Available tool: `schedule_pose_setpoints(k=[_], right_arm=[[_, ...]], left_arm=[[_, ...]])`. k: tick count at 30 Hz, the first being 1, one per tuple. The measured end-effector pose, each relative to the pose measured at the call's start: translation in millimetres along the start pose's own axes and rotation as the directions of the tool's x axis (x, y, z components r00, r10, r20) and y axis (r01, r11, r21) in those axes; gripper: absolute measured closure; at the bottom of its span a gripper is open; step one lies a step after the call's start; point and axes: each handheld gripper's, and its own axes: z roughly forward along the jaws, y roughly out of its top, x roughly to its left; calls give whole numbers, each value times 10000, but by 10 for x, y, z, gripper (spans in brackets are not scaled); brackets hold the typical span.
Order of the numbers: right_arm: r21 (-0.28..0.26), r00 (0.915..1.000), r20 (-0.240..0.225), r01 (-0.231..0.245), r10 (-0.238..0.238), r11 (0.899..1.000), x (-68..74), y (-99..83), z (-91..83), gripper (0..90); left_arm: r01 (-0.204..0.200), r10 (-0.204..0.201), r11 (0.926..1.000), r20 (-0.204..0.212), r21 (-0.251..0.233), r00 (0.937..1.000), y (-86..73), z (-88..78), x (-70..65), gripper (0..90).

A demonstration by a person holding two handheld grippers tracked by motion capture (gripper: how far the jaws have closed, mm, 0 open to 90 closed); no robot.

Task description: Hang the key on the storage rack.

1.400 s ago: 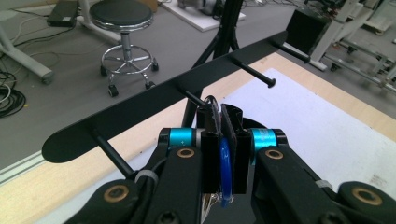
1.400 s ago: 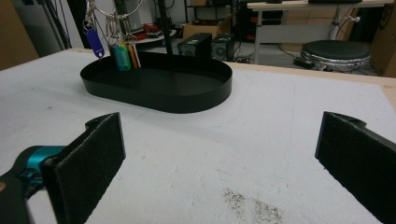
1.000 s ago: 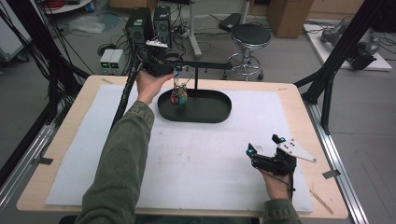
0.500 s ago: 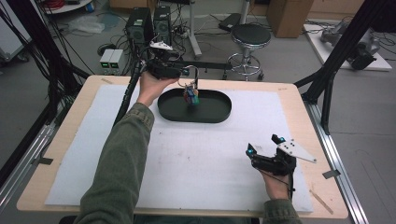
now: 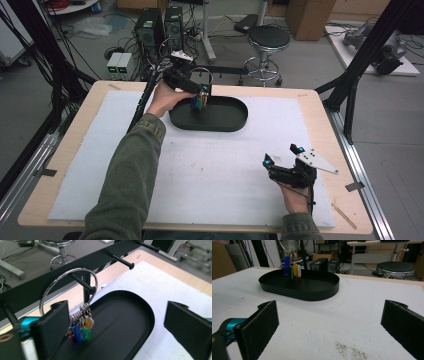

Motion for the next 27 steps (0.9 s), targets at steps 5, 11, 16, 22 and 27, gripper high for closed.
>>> schedule_pose_setpoints(k=[5, 11, 16, 22, 27], right_arm=[[8, 10000, 14, -9, 9, 10000, 6, -1, 3, 4], [18, 10000, 24, 5, -5, 10000, 14, -1, 9, 4], [87, 10000, 12, -20, 20, 10000, 27, -1, 14, 4], [106, 10000, 16, -27, 27, 9999, 20, 2, 17, 4], [110, 10000, 22, 65, -65, 9999, 25, 1, 29, 4]], left_arm=[[-62, 65, 9999, -290, 117, 9996, -61, -70, -8, 16], [-58, 57, 10000, -310, -48, 9995, -112, -197, 8, 16], [-25, 22, 10000, -289, -92, 9996, -211, -309, 27, 16], [109, -109, 9999, -208, -28, 9997, -349, -361, 33, 16], [151, -151, 9999, -251, 9, 9996, -423, -408, 47, 16]])
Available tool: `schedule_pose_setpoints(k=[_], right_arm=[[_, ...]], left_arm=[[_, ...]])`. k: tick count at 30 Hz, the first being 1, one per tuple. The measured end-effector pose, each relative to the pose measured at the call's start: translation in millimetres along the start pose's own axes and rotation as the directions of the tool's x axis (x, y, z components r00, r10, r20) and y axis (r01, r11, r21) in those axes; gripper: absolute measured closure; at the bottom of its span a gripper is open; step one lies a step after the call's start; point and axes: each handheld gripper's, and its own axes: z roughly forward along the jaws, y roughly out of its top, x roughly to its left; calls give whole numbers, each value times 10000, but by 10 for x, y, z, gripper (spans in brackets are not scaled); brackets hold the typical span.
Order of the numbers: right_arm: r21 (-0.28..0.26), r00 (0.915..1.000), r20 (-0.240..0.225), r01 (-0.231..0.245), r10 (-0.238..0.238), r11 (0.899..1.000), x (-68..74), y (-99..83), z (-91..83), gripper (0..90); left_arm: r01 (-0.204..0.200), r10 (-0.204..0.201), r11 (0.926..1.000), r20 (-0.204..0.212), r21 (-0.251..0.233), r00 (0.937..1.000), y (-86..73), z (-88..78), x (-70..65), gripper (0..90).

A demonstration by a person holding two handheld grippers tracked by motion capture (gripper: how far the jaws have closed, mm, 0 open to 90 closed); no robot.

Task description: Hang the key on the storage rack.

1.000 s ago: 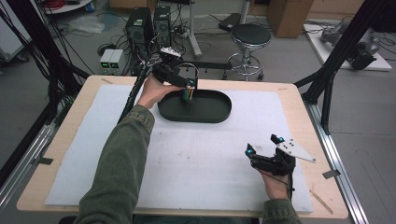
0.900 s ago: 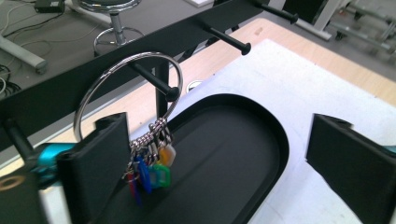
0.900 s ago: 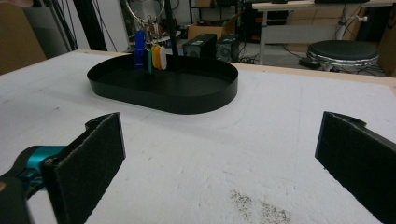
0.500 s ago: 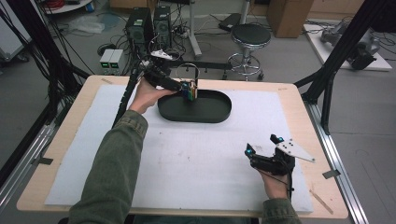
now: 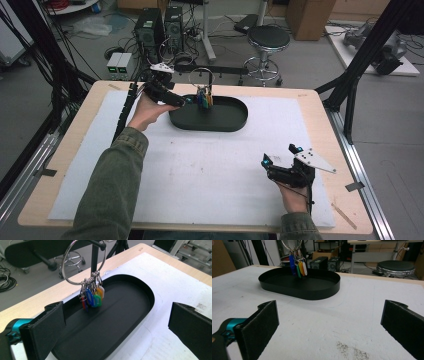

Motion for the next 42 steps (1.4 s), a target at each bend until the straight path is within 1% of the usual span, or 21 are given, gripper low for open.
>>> schedule_pose_setpoints(k=[3, 6, 7, 10, 14, 18, 19, 20, 23, 25, 26, 27, 28, 29, 32, 33, 34, 35, 39, 41, 42], right_arm=[[41, 10000, 7, -61, 61, 10000, 3, -1, 1, 4], [64, 10000, -15, -72, 72, 10000, 6, -3, 7, 5], [69, 10000, -10, 11, -11, 10000, 5, -3, 9, 4], [58, 10000, -1, -21, 21, 10000, 8, -2, 6, 4], [40, 10000, 12, -30, 30, 10000, 6, -3, 3, 4], [42, 10000, -1, 36, -36, 10000, 7, -3, 5, 4], [40, 10000, -6, 21, -21, 10000, 7, -2, 3, 4], [40, 10000, -6, 21, -21, 10000, 7, -2, 3, 4], [50, 10000, 1, 47, -47, 10000, 8, -3, 2, 4], [50, 10000, 13, 55, -55, 10000, 10, -2, 5, 4], [85, 10000, 15, 52, -52, 10000, 11, -3, 6, 4], [90, 10000, 28, 83, -84, 9999, 8, -4, 11, 4], [99, 10000, 28, 82, -83, 9999, 9, -4, 13, 5], [121, 10000, 30, 69, -70, 9999, 11, -4, 13, 4], [110, 9999, 66, 109, -110, 9999, 12, -5, 16, 4], [163, 10000, 47, 39, -40, 9999, 23, -7, 12, 4], [163, 10000, 47, 39, -40, 9999, 23, -7, 12, 4], [120, 9999, 62, 102, -103, 9999, 26, -8, 10, 4], [118, 9999, 47, 125, -125, 9999, 26, -8, 7, 4], [131, 9999, 48, 123, -124, 9998, 27, -6, 0, 4], [134, 10000, 47, 75, -76, 9999, 29, -6, -2, 5]], left_arm=[[148, -148, 9999, -33, -90, 9999, -67, -51, 13, 16], [183, -184, 9998, -56, -83, 9998, -95, -73, 10, 16], [228, -228, 9996, -34, -144, 9997, -121, -103, 8, 16], [179, -180, 9998, -45, -104, 9998, -141, -135, -3, 16], [192, -195, 9993, -90, -308, 9998, -194, -229, -21, 16], [223, -226, 9989, -70, -414, 9997, -251, -294, -26, 16], [207, -213, 9989, -146, -422, 9997, -297, -335, -25, 16], [207, -213, 9989, -146, -422, 9997, -297, -335, -25, 16], [266, -293, 9976, -417, -644, 9987, -393, -437, -2, 17], [325, -355, 9971, -443, -682, 9984, -420, -460, 8, 16], [490, -525, 9960, -452, -743, 9976, -487, -503, 25, 16], [490, -525, 9960, -452, -743, 9976, -487, -503, 25, 16], [573, -606, 9955, -427, -752, 9973, -558, -543, 43, 17], [573, -606, 9955, -427, -752, 9973, -558, -543, 43, 16], [701, -741, 9946, -505, -762, 9960, -654, -602, 71, 17], [797, -843, 9935, -549, -810, 9949, -710, -650, 81, 16], [797, -843, 9935, -549, -810, 9949, -710, -650, 81, 17], [836, -890, 9925, -580, -897, 9943, -739, -674, 77, 17], [885, -944, 9925, -684, -844, 9932, -879, -791, 66, 16], [890, -954, 9921, -711, -884, 9929, -908, -816, 65, 16], [1017, -1099, 9894, -757, -1040, 9911, -965, -859, 68, 16]])
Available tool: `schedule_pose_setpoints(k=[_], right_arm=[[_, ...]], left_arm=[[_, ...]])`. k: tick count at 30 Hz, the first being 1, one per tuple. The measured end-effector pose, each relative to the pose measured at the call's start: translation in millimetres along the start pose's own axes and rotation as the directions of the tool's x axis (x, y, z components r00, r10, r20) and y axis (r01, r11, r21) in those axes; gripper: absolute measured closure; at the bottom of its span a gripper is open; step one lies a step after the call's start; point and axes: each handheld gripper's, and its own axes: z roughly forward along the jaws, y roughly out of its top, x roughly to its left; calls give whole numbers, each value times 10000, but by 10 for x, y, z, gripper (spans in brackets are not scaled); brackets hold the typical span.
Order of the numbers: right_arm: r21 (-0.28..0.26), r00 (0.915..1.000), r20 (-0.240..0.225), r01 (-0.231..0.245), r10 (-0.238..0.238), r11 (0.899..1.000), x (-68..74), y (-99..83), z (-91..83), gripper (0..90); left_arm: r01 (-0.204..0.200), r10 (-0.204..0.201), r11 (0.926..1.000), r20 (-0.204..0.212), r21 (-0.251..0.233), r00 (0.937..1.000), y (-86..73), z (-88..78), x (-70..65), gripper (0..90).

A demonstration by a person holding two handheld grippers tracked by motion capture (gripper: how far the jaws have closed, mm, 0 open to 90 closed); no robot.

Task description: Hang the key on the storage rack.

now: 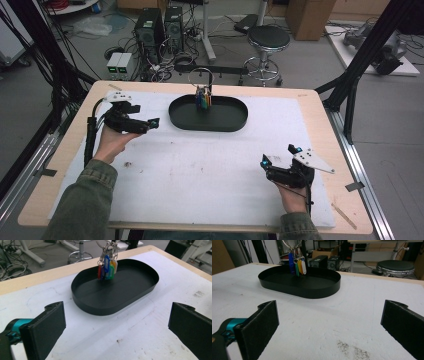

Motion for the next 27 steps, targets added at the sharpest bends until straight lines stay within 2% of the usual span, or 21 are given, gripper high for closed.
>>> schedule_pose_setpoints(k=[5, 7, 8, 10, 17, 25, 27], right_arm=[[-21, 10000, -15, 73, -73, 10000, 0, 0, 5, 4], [3, 10000, -40, 61, -61, 10000, 1, -1, 6, 4], [-8, 10000, -32, 72, -72, 10000, -3, -1, 8, 4], [-8, 10000, -17, 57, -57, 10000, -4, -1, 8, 4], [68, 10000, -48, 49, -48, 10000, 8, -3, 10, 4], [94, 9999, -96, 79, -78, 9999, 7, -4, 11, 4], [122, 9999, -86, 98, -97, 9999, 8, -4, 12, 4]], left_arm=[[166, -170, 9994, -142, -290, 9998, -97, -96, 29, 17], [219, -231, 9987, -271, -454, 9994, -186, -171, 48, 17], [219, -231, 9987, -271, -454, 9994, -186, -171, 48, 17], [247, -272, 9983, -480, -531, 9985, -283, -238, 66, 17], [490, -519, 9974, -547, -533, 9972, -465, -366, 120, 17], [794, -872, 9925, -827, -933, 9928, -672, -539, 186, 17], [972, -1105, 9884, -1127, -1169, 9875, -786, -617, 218, 17]])
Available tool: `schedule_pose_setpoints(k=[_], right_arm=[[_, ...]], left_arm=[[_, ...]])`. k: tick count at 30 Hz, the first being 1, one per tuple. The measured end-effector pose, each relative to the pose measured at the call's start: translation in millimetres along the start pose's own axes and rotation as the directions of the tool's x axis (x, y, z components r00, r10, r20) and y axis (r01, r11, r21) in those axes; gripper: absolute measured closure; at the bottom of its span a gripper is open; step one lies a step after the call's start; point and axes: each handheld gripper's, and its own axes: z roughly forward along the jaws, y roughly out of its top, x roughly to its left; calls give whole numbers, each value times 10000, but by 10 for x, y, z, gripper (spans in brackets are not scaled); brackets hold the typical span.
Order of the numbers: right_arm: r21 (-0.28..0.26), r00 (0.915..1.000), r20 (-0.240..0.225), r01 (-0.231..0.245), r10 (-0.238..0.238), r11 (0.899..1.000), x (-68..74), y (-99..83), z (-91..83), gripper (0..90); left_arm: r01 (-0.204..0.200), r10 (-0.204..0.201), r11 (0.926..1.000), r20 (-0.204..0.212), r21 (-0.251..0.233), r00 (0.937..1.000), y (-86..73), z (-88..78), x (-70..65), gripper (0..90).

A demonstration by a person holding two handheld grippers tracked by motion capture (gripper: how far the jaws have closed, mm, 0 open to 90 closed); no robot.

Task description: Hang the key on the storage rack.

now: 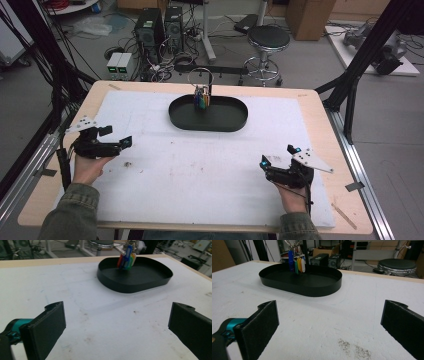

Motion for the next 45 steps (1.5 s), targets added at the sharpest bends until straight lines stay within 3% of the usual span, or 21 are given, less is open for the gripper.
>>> schedule_pose_setpoints(k=[4, 9, 16, 26, 31, 35, 45], right_arm=[[5, 10000, 9, -10, 10, 10000, -1, 1, -2, 4], [5, 10000, 24, -20, 20, 10000, 8, 0, 3, 4], [27, 10000, 51, -19, 19, 10000, 6, -5, -10, 4], [-12, 9997, 205, -134, 134, 9999, -18, -17, -50, 4], [63, 9997, 213, -97, 96, 9999, -16, -22, -47, 4], [113, 9996, 255, -92, 89, 9999, -13, -28, -45, 4], [236, 9995, 313, -22, 14, 9997, -5, -34, -25, 4]], left_arm=[[80, -86, 9999, -442, -136, 9990, -98, -104, 62, 17], [146, -156, 9997, -562, -181, 9983, -162, -173, 96, 17], [298, -359, 9972, -892, -682, 9954, -299, -274, 143, 17], [317, -447, 9939, -1232, -1056, 9914, -457, -416, 126, 17], [332, -620, 9851, -1686, -1685, 9837, -501, -534, 126, 17], [468, -1006, 9686, -2128, -2442, 9719, -513, -613, 147, 17], [621, -1187, 9629, -2052, -2625, 9715, -539, -635, 183, 17]])
